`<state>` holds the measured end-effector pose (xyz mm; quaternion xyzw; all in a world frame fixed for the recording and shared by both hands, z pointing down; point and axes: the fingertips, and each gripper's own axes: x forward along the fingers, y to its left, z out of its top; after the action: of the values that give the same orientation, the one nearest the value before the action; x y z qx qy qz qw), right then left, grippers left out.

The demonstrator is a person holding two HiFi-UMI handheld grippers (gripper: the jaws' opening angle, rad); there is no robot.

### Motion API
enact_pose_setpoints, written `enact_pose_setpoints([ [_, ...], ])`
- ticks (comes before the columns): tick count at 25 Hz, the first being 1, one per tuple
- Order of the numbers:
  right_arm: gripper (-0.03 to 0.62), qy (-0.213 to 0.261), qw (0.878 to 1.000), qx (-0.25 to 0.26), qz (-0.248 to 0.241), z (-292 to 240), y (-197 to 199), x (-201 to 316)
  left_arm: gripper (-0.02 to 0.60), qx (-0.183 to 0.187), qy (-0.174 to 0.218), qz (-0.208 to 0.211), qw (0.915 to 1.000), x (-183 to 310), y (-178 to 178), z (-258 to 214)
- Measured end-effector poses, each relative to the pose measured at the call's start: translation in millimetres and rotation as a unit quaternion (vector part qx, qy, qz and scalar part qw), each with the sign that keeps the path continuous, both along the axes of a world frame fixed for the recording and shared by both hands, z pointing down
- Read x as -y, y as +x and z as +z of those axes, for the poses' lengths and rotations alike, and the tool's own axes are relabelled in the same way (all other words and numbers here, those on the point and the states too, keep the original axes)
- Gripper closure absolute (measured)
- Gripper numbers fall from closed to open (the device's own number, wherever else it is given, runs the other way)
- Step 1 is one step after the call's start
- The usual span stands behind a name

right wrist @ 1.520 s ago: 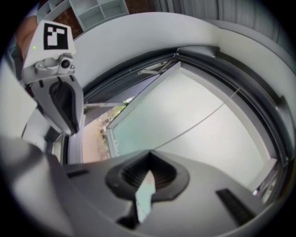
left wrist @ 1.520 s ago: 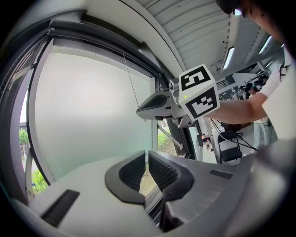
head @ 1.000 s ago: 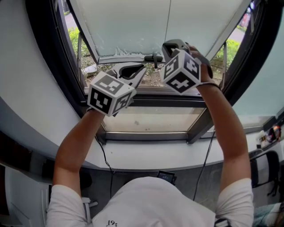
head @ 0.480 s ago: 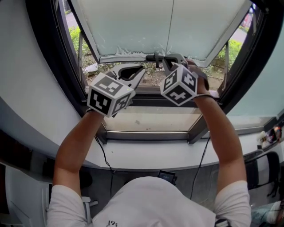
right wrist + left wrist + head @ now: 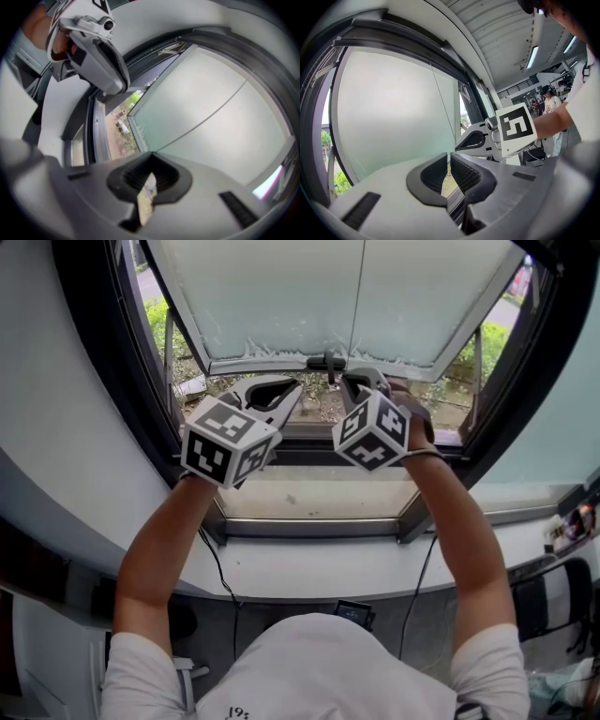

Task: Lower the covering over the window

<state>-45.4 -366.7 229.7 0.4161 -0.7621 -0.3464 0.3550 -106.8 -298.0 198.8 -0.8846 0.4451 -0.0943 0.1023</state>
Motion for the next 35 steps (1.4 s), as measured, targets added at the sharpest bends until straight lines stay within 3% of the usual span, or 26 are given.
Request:
enact_pose_setpoints([
  [12, 0.572, -0.034, 0.998, -0.051, 0.019, 41.3, 10.4, -8.8, 0.563, 0.000, 0.002, 0.005, 1.0000, -4.5, 1.4, 1.5],
  [35, 0.572, -0.082, 0.993, -0.081, 0.035, 88.3, 14.2, -19.5, 0.561, 0.010, 0.042, -0.015, 0.9990, -5.6, -11.5, -23.7],
])
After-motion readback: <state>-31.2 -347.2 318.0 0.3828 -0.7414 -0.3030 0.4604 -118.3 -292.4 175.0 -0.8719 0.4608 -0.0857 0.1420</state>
